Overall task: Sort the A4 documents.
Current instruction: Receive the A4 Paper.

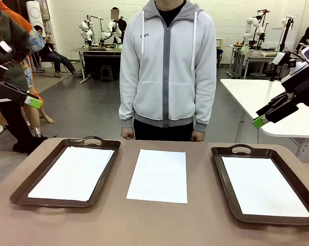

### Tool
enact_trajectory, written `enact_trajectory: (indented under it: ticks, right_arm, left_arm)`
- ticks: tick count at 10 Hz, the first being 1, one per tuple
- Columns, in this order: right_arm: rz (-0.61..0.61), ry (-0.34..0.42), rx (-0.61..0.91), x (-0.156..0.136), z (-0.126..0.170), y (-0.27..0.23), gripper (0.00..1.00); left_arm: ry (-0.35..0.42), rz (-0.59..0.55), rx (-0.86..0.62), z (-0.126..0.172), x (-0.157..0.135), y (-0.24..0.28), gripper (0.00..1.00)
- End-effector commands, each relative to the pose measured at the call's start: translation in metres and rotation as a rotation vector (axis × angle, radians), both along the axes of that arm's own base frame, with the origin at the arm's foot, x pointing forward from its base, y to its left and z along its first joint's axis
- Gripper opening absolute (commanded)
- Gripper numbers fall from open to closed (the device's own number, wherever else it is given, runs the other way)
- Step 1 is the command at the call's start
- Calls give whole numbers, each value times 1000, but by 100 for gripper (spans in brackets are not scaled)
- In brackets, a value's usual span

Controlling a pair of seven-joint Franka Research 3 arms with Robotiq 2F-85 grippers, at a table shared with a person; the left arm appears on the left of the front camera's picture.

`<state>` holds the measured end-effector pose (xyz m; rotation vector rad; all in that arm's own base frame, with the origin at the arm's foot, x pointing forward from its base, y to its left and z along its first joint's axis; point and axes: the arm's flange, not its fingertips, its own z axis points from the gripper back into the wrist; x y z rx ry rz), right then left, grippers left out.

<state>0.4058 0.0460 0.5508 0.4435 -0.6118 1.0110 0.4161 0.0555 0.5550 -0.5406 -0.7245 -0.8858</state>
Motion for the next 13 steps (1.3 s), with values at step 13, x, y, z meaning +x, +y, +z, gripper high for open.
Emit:
enact_trajectory:
  ticks: [13]
  right_arm:
    - [-5, -1, -13, 0, 0, 1, 100]
  left_arm:
    - [5, -89, 170, 3, -8, -10, 100]
